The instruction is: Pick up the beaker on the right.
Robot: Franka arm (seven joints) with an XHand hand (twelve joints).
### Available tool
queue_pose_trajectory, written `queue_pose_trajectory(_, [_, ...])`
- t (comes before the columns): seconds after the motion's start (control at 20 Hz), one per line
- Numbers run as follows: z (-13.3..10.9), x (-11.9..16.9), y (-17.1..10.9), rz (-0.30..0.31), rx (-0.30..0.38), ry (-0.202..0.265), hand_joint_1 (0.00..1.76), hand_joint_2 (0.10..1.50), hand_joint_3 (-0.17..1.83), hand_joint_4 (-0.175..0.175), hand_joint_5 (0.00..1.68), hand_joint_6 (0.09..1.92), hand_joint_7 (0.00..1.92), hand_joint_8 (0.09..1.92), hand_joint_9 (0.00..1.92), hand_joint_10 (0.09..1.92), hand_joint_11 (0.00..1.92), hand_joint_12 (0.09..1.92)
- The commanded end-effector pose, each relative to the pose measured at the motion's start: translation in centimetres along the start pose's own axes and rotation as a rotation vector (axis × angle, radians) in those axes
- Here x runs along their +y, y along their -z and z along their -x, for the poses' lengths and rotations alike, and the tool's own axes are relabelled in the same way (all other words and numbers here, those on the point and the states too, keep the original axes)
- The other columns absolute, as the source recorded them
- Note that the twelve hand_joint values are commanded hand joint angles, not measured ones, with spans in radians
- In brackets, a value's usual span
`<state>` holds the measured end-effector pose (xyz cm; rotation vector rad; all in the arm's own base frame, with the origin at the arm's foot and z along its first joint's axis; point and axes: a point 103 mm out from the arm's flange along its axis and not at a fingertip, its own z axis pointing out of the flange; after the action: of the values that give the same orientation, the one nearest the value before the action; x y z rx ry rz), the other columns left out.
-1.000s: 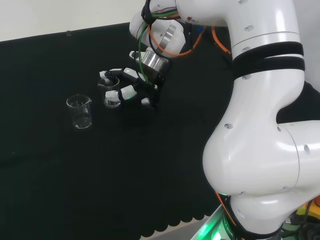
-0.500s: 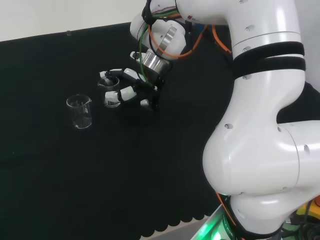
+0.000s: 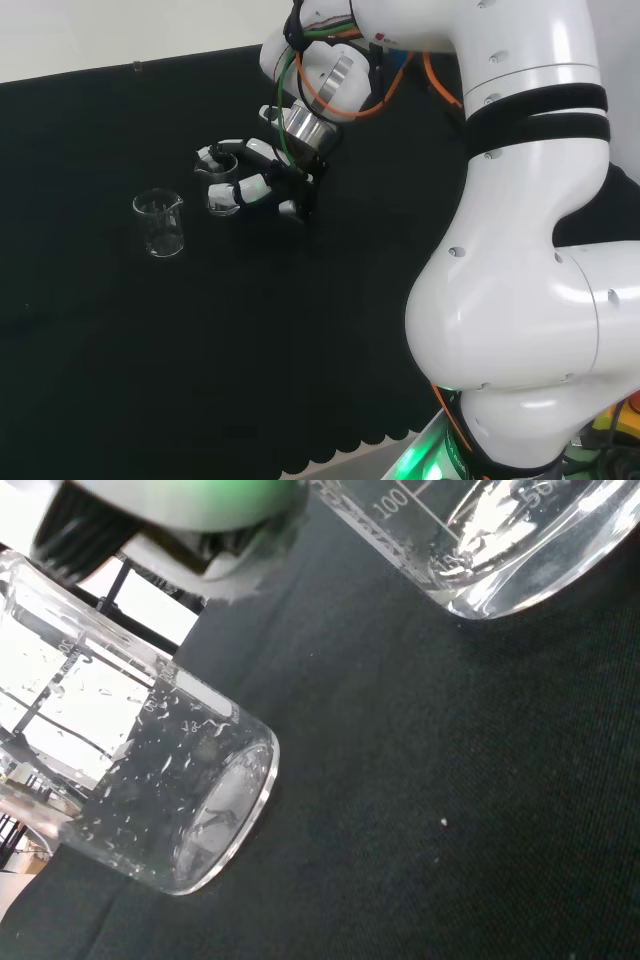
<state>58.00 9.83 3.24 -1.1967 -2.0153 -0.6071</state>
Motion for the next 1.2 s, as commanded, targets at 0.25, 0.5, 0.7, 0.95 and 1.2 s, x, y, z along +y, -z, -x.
queue_pose_trajectory(0.25, [-0.4,-0.2,0.2,0.12,-0.039,-0.031,1.04,0.89,0.32,0.109,1.01,0.84,0.84,0.6,0.84,0.56,0.49,1.22])
queue_pose_trajectory(0.5, [-0.7,-0.6,1.5,0.173,-0.057,-0.032,1.13,0.87,0.25,0.091,1.26,0.56,1.35,0.33,1.37,0.24,1.13,0.87])
queue_pose_trajectory(0.7, [-1.3,-0.7,2.9,0.18,-0.091,-0.02,1.13,0.86,0.24,0.115,1.3,0.49,1.46,0.2,1.49,0.11,1.22,0.81])
queue_pose_trajectory(0.95, [-2.0,-1.3,3.9,0.159,-0.136,-0.015,1.13,0.85,0.26,0.152,1.32,0.45,1.51,0.16,1.52,0.09,1.24,0.81])
queue_pose_trajectory(1.2, [-2.9,-2.2,4.7,0.12,-0.183,-0.016,1.13,0.83,0.29,0.173,1.34,0.43,1.53,0.13,1.54,0.09,1.25,0.81])
